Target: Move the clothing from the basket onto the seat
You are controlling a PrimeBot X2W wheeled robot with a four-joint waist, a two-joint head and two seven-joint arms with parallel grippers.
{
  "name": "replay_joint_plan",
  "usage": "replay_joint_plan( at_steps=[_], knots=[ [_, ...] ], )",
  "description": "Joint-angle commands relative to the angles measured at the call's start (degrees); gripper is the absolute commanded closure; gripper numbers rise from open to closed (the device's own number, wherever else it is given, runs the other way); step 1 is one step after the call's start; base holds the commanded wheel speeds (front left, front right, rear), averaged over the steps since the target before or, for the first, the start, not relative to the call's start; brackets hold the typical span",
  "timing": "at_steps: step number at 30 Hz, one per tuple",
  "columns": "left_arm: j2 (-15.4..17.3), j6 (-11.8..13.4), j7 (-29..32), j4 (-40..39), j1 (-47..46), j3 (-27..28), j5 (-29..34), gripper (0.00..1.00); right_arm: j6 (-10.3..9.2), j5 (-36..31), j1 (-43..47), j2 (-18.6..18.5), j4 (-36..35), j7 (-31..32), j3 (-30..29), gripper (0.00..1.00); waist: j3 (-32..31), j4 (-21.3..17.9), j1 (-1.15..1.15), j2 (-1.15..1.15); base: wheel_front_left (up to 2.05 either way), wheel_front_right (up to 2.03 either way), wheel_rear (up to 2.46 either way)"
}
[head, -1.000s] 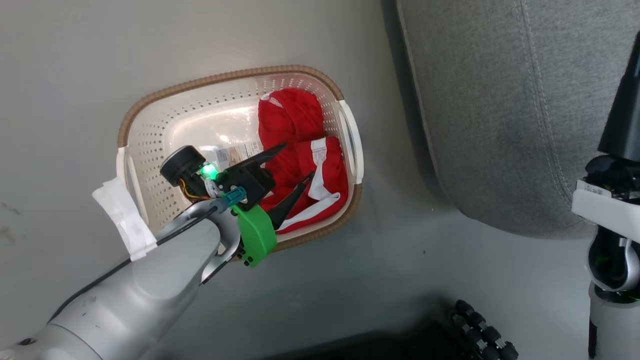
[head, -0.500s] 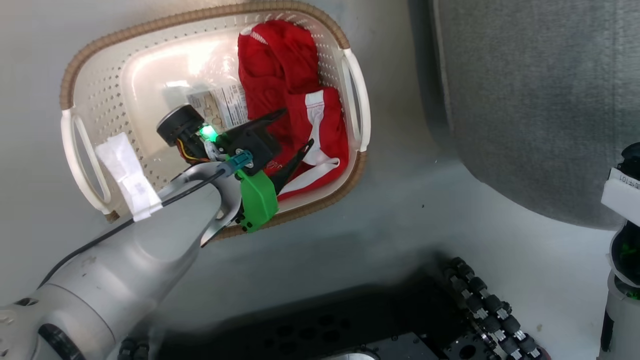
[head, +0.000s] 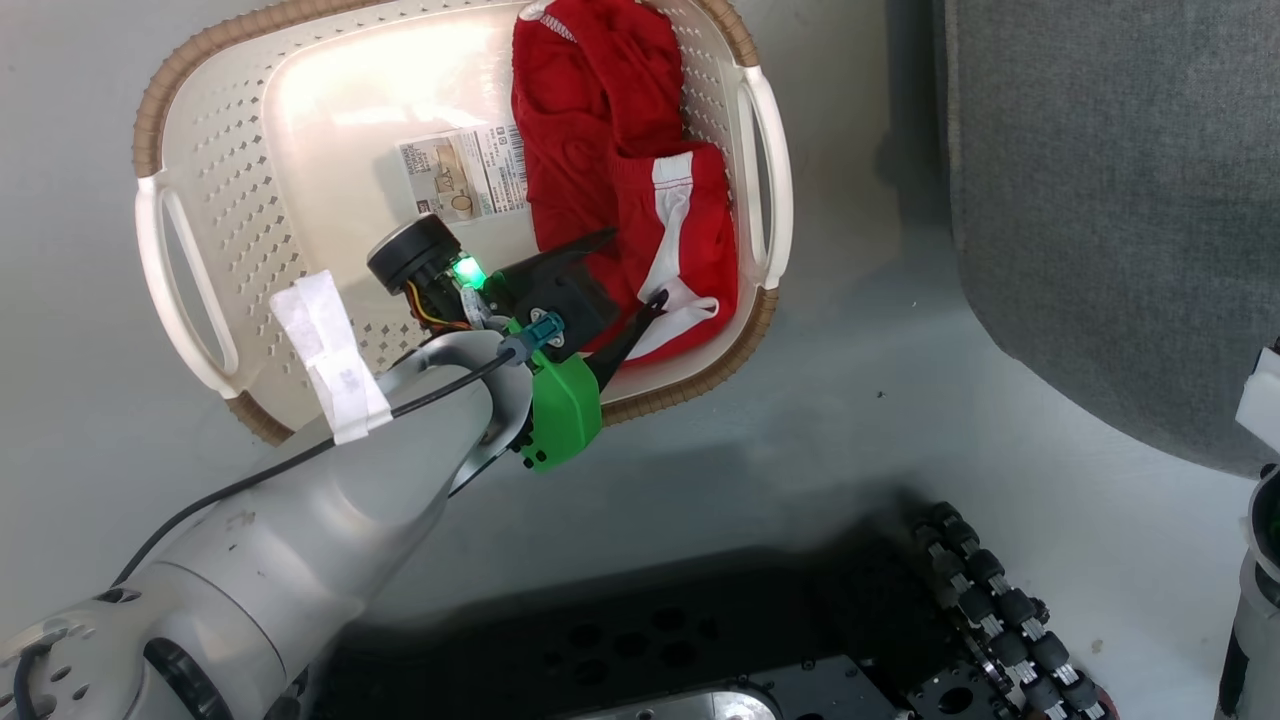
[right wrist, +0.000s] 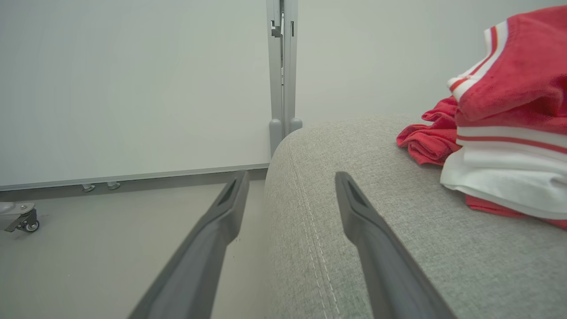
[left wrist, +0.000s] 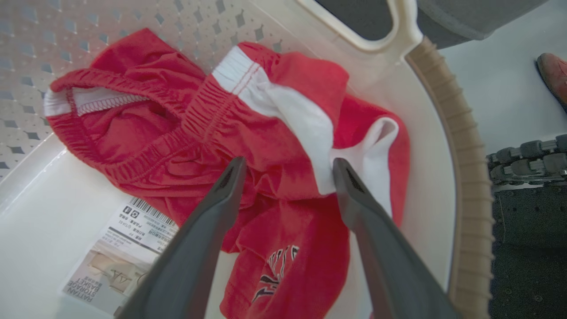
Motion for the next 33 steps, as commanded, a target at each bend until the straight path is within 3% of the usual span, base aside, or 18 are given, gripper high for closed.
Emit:
replay_joint_plan(
  at_steps=[1,15,27,28,29,30,31,32,33],
  knots=[
    [-0.1,-0.2,0.0,0.8,-0.4,0.1,0.8,0.0,-0.1,0.5,0.8,-0.1,-0.6,-0.2,-0.2,0.0,0.0,-0.2,0.0,0.0,0.0,0.0,0.0],
    [-0.9,-0.2,1.1,6.8,-0.1,0.1,1.8,0.0,-0.1,1.2,0.8,-0.1,-1.0,-0.2,-0.2,0.0,-0.2,0.0,0.0,0.0,0.0,0.0,0.0],
    [0.3,-0.2,10.6,3.6,1.1,0.1,-2.6,0.0,-0.1,0.4,0.3,-0.1,-1.1,-0.2,0.4,0.0,-1.3,-0.2,0.0,0.0,0.0,0.0,0.0],
    [0.8,-0.2,10.3,2.6,1.2,0.1,-2.3,0.11,-0.1,0.4,0.3,-0.1,-1.2,-0.2,0.5,0.0,-1.4,-0.3,0.0,0.0,0.0,0.0,0.0],
    [1.2,-0.2,9.7,1.5,1.3,0.1,-1.8,0.6,-0.1,0.5,0.2,-0.1,-1.2,-0.2,0.6,0.0,-1.4,-0.4,0.0,0.0,0.0,0.0,0.0],
    [1.5,-0.2,8.6,0.3,1.1,0.1,-1.5,0.8,-0.1,0.6,0.2,-0.1,-1.2,-0.2,0.7,0.0,-1.5,-0.5,0.0,0.0,0.0,0.0,0.0],
    [1.7,-0.2,7.4,-0.3,0.9,0.1,-1.7,0.91,-0.1,0.7,0.2,-0.1,-1.2,-0.2,0.7,0.0,-1.5,-0.5,0.0,0.0,0.0,0.0,0.0],
    [1.8,-0.2,6.2,-1.0,0.8,0.1,-2.1,0.79,-0.1,0.8,0.3,-0.1,-1.2,-0.2,0.8,0.0,-1.6,-0.5,0.0,0.0,0.0,0.0,0.0],
    [1.9,-0.2,5.3,-1.5,0.8,0.0,-2.0,0.58,-0.1,0.9,0.4,-0.1,-1.2,-0.2,0.9,0.0,-1.6,-0.6,0.0,0.0,0.0,0.0,0.0]
  ],
)
